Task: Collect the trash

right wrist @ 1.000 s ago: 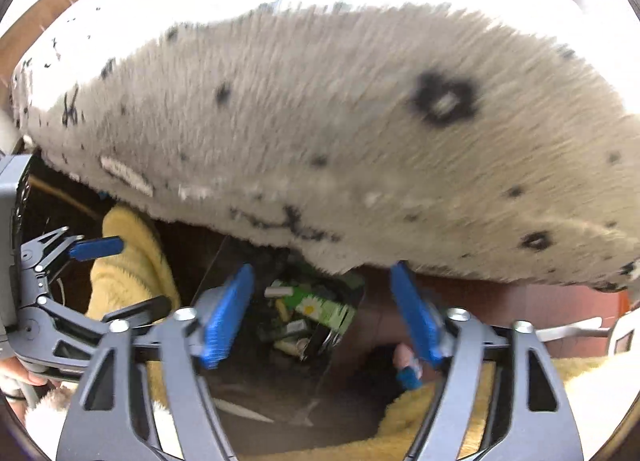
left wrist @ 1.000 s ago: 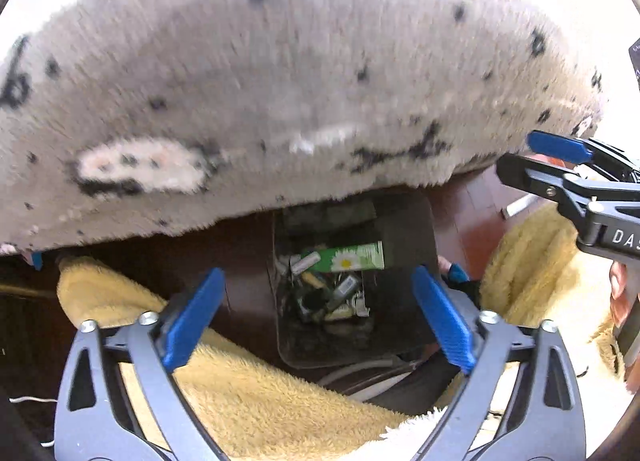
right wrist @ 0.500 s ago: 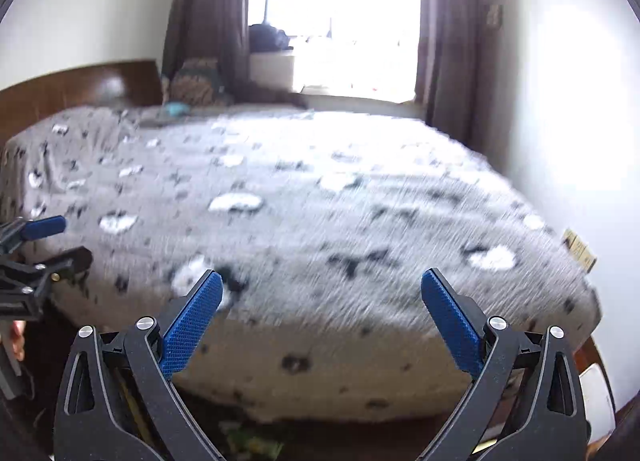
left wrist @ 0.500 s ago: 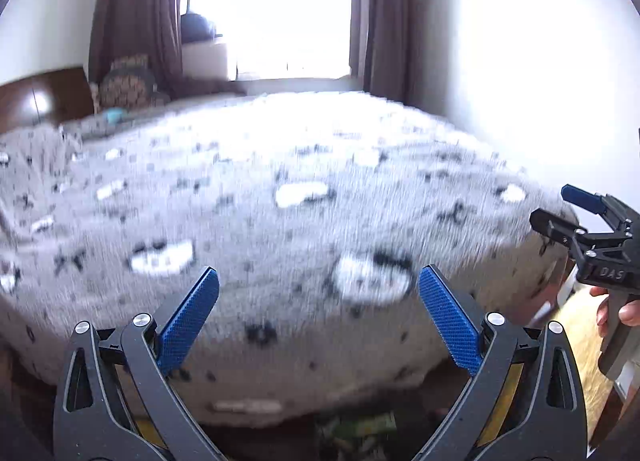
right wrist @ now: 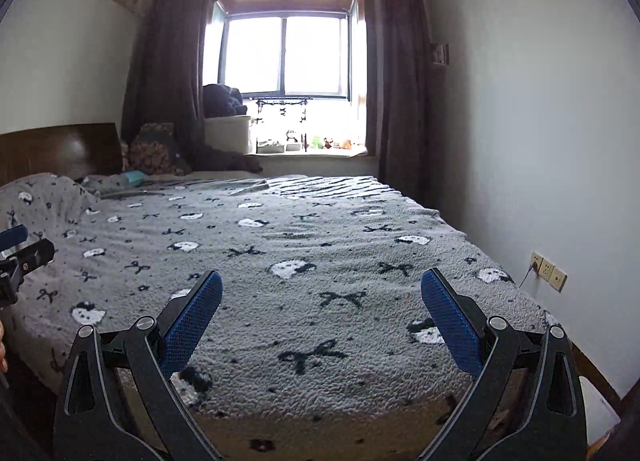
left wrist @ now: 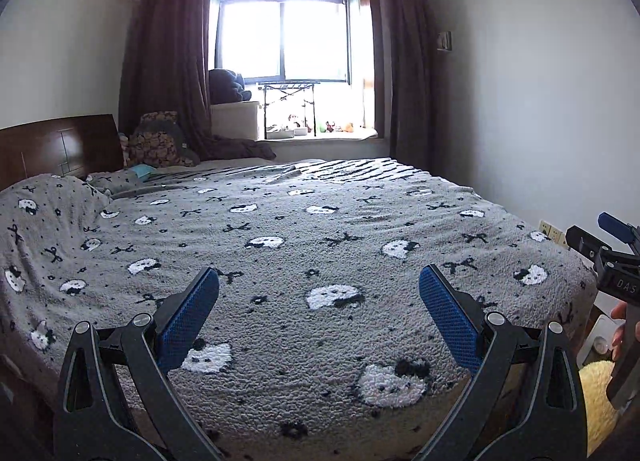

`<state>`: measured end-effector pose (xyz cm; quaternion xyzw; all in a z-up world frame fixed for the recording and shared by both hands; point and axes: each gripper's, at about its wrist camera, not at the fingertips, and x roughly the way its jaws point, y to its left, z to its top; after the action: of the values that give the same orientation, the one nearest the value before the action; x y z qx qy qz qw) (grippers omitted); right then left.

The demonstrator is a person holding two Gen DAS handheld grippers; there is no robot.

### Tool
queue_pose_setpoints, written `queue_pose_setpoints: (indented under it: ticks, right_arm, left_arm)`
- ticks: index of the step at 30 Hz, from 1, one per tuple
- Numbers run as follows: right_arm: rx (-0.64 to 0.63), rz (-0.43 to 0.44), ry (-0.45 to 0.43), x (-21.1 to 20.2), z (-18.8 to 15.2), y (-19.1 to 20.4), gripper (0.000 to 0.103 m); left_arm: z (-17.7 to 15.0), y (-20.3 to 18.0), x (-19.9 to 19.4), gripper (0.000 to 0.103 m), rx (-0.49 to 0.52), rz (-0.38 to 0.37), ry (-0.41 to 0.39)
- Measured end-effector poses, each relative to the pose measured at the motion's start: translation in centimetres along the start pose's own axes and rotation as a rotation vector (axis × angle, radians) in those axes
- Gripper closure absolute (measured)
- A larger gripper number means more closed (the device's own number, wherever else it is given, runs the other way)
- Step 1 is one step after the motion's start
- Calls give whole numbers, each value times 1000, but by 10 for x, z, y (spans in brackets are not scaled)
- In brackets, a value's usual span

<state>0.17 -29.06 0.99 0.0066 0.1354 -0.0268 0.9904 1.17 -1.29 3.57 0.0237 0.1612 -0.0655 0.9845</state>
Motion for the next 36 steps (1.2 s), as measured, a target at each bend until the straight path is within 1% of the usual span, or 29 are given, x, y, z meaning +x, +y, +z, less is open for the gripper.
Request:
queue_pose_setpoints:
  ticks: [5, 16, 28, 36]
  right_arm:
    - [-1, 4, -3, 4, 5, 7, 3]
    - [-11, 44, 7, 8, 4, 21, 3]
    - [-16, 65, 16, 9, 5, 26, 3]
    - [-13, 71, 12, 8, 7, 27, 3]
  left_arm:
    - [-1, -1, 3, 8, -12, 3, -3]
    - [-12, -9, 11, 8, 4, 6, 38]
    - [-12, -9, 9, 8, 6, -9, 41]
    - [-12, -10, 9, 8, 7, -6, 40]
